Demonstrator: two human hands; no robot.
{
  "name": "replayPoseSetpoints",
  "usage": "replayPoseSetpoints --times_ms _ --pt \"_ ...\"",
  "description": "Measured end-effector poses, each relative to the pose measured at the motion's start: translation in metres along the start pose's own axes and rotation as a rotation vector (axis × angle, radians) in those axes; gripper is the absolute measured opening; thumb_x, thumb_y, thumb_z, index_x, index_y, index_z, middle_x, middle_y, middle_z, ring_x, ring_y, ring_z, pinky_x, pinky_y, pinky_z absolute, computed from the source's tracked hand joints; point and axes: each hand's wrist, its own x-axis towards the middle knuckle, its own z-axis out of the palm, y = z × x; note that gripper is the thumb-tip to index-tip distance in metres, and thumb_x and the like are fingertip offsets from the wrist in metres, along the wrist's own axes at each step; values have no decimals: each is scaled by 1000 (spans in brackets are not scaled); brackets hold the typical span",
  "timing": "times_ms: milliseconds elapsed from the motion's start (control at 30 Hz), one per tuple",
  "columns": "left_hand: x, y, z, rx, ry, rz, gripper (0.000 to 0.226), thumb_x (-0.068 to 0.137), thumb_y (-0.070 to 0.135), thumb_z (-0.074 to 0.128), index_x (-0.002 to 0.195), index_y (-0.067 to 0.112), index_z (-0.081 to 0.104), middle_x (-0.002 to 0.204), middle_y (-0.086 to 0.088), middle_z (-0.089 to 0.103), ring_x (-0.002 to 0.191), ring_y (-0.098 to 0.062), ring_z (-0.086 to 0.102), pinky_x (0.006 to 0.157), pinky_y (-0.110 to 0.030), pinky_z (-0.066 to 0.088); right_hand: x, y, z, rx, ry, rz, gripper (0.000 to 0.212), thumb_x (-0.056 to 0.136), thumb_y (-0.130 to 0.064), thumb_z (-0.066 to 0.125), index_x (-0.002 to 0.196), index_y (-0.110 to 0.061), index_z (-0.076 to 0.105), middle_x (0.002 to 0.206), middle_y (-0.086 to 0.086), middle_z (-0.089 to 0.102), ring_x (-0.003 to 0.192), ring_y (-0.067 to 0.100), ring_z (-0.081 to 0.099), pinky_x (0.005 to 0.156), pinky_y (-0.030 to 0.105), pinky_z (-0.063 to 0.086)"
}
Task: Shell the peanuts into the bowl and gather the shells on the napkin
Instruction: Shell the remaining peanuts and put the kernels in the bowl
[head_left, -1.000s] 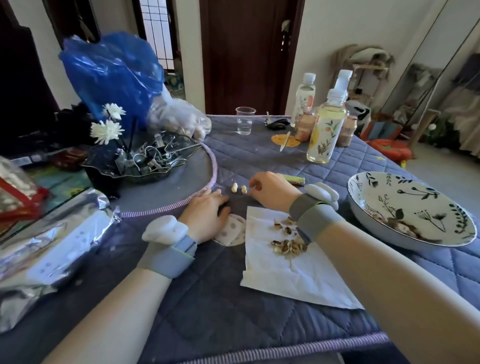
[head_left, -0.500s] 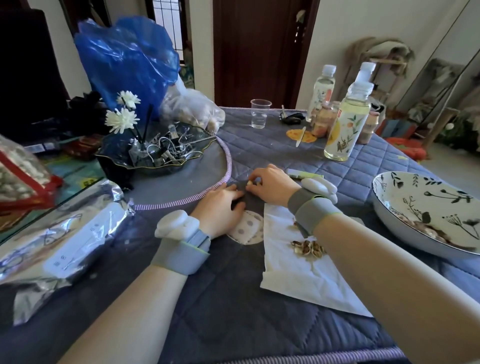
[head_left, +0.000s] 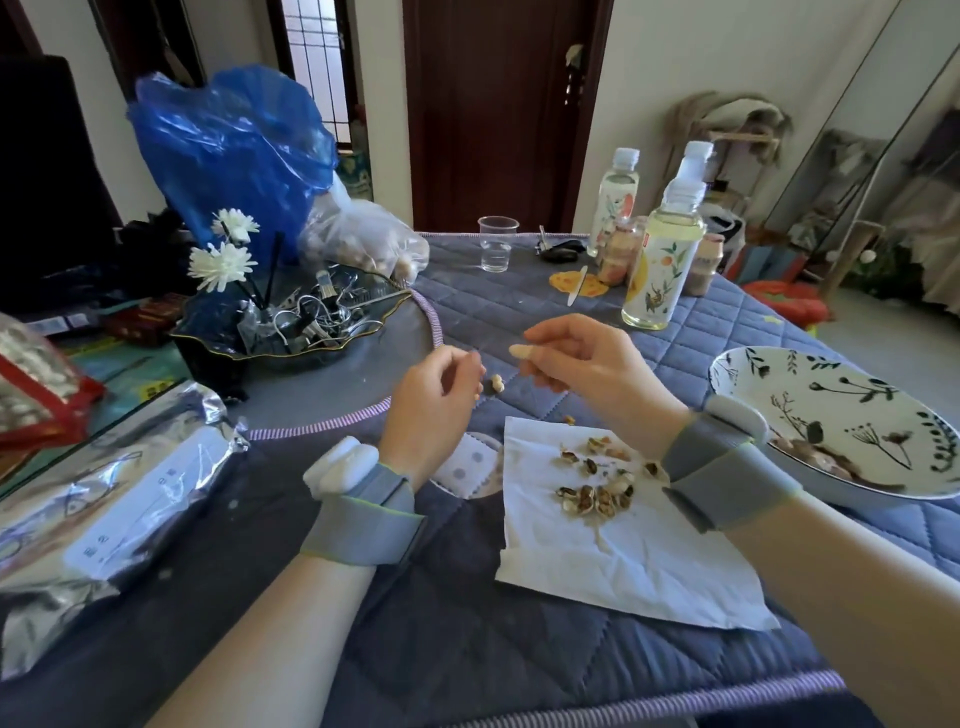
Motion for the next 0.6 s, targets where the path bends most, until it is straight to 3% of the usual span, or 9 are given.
replayPoseSetpoints --times_ms 100,200,300,433,600 --pt "-1 16 13 -112 -68 0 31 96 28 38 70 17 49 61 0 54 59 -12 53 65 -29 43 -12 1 -12 149 -1 4 7 91 -7 50 88 -13 53 63 1 65 51 9 54 52 18 45" --pt "-3 25 29 -72 -168 65 35 97 35 34 71 15 49 59 -2 51 57 -13 50 64 -32 41 -21 5 -25 178 23 -6 10 92 -11 48 84 -15 52 53 -3 62 50 11 51 51 19 42" --pt "-5 31 38 -31 -240 143 38 91 44 31 70 19 50 58 -5 52 55 -12 48 64 -32 41 -27 8 -30 189 38 -11 9 93 -13 46 85 -15 50 57 0 59 55 15 49 51 19 41" --pt "-10 35 45 43 -343 255 33 97 32 34 66 30 44 56 9 48 55 3 51 55 -10 36 -34 17 -34 178 90 -4 10 94 -12 45 84 -13 47 59 4 55 51 10 48 49 16 41" --pt "-8 28 55 128 -339 313 33 95 32 33 63 24 39 55 5 40 55 -7 43 55 -18 31 -40 28 -32 97 108 -8 10 94 -14 45 85 -11 48 56 2 53 45 5 44 47 14 37"
